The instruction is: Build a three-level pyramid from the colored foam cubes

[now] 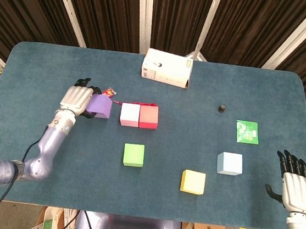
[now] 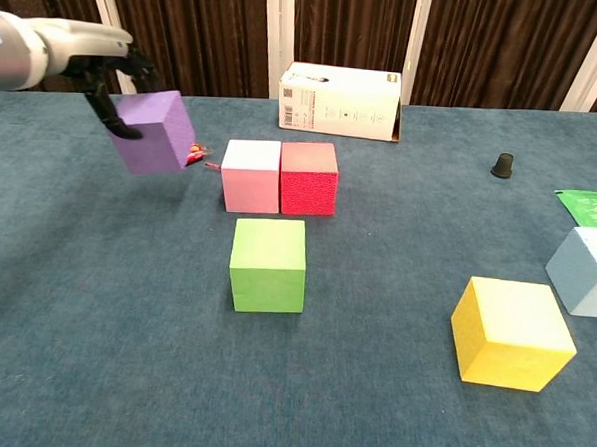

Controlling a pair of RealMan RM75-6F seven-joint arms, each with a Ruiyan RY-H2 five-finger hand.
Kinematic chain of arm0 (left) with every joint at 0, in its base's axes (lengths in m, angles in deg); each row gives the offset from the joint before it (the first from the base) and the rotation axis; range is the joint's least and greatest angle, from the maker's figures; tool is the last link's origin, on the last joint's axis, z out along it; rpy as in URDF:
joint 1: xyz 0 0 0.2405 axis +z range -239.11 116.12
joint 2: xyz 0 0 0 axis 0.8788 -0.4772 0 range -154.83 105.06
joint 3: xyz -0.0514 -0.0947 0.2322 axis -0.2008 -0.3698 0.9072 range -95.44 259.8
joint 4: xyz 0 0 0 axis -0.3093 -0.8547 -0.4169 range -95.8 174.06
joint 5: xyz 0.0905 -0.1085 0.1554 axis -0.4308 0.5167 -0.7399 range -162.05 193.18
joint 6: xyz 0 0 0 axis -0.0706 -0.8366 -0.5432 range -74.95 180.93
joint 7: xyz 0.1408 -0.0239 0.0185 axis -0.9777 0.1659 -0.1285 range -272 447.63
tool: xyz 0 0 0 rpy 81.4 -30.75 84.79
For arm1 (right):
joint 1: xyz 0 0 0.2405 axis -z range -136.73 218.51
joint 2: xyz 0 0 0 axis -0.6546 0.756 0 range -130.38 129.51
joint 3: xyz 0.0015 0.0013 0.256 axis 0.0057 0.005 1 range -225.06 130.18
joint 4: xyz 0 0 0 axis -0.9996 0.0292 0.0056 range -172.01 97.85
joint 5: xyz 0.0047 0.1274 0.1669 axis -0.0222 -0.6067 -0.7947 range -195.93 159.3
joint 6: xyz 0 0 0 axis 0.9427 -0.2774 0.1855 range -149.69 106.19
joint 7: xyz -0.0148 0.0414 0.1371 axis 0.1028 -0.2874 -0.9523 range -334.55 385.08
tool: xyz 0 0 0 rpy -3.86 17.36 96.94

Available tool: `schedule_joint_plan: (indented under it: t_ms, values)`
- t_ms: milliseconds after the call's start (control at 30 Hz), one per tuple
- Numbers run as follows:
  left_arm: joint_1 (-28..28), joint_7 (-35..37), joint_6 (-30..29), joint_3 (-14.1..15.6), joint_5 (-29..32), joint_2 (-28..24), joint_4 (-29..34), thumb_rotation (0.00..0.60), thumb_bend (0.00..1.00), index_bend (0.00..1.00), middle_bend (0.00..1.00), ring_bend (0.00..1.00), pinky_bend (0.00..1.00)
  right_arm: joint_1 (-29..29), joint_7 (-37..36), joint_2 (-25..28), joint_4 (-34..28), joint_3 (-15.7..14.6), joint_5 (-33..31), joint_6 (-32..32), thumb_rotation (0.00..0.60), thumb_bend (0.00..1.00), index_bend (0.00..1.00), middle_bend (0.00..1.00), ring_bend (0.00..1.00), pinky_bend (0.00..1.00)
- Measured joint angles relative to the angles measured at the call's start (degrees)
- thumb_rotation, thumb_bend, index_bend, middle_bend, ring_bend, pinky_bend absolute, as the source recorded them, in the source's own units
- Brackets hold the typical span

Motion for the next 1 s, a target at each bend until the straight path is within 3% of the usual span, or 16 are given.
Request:
schedule_joint_plan:
  t_ms: [1000]
  values:
    - [-3.99,-2.43,4.46,0.04,6.07,7.91,-10.31,0.600,0.40,0.32,0.30,0.00,0.00,-0.31,1.22,-0.49,0.22,0.54,-1.85,0.98,0.600,0.29,0.03,0.02,0.00,0.00]
